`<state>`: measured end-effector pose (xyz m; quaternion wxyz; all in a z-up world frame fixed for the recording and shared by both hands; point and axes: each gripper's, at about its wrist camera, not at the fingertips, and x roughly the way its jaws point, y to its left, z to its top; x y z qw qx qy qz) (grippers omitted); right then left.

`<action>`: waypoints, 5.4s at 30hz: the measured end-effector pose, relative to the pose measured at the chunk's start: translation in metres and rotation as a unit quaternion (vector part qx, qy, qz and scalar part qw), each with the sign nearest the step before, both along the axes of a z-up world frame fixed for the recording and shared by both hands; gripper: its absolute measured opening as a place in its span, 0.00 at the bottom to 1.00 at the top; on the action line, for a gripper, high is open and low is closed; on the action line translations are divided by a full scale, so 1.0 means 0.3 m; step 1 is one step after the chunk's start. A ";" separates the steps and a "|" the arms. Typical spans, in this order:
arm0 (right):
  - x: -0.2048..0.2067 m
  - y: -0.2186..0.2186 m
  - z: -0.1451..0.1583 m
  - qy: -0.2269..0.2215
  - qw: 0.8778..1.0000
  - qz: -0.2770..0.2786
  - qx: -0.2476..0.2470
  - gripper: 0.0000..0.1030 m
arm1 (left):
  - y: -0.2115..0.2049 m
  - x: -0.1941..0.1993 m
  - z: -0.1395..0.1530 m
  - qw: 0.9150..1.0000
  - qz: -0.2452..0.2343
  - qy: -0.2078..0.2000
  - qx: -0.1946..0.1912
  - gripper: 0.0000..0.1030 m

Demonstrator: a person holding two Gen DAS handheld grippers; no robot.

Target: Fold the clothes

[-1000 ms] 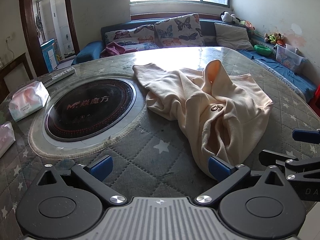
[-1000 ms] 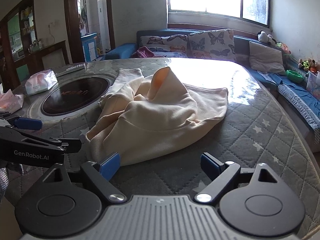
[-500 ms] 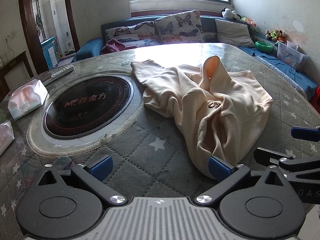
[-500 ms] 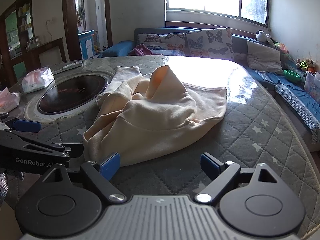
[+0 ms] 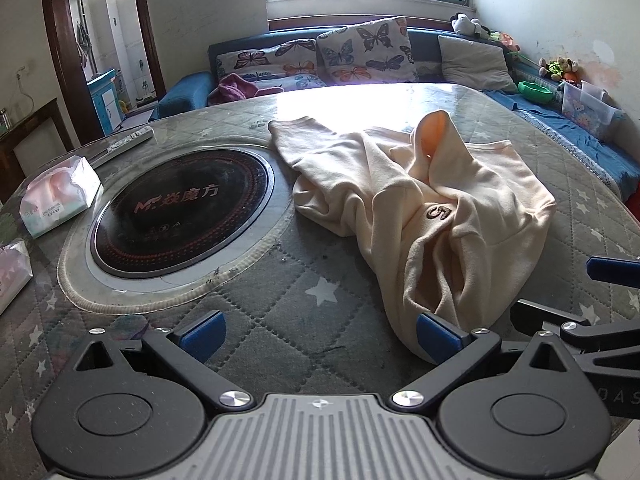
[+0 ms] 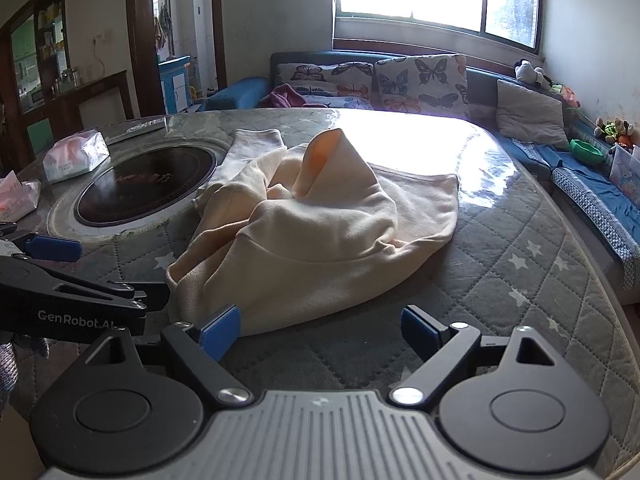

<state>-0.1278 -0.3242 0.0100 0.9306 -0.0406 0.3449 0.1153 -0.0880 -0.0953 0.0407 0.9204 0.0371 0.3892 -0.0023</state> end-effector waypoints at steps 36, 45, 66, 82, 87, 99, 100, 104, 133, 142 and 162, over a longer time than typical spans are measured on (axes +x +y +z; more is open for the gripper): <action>0.091 0.028 0.043 -0.003 1.000 0.017 0.007 0.76 | 0.021 0.092 0.028 1.000 0.000 -0.003 -0.001 1.00; 0.138 0.039 0.064 -0.007 1.000 0.026 0.008 0.71 | 0.026 0.139 0.041 1.000 -0.002 -0.006 -0.002 1.00; 0.318 0.040 0.103 -0.022 1.000 0.019 0.006 0.59 | 0.087 0.296 0.068 1.000 0.011 -0.012 -0.010 1.00; 0.553 0.059 0.062 -0.017 0.999 0.028 -0.015 0.50 | 0.082 0.442 0.100 0.999 -0.010 -0.021 -0.039 1.00; 0.620 0.056 0.023 -0.002 0.999 0.034 -0.012 0.40 | 0.062 0.490 0.105 0.998 -0.035 -0.021 -0.053 0.99; 0.651 -0.017 0.005 -0.005 1.000 0.014 0.003 0.07 | 0.018 0.589 0.063 0.995 -0.082 -0.017 -0.059 0.77; 0.642 -0.028 0.012 -0.010 1.000 0.008 0.002 0.06 | 0.017 0.595 0.057 0.995 -0.084 -0.016 -0.060 0.76; 0.587 -0.083 0.048 -0.039 0.999 -0.023 -0.003 0.06 | 0.029 0.608 0.044 0.994 -0.090 -0.016 -0.067 0.73; 0.258 -0.369 -0.030 -0.016 0.985 -0.169 -0.003 0.19 | 0.048 1.009 -0.053 0.998 0.032 0.034 -0.049 0.57; 0.286 -0.374 -0.059 -0.006 0.986 -0.168 -0.010 0.40 | 0.111 0.975 -0.051 0.998 0.027 0.016 -0.051 0.11; 0.275 -0.362 -0.045 -0.034 0.985 -0.164 -0.043 0.06 | 0.553 0.465 0.195 0.981 0.084 -0.105 -0.143 0.10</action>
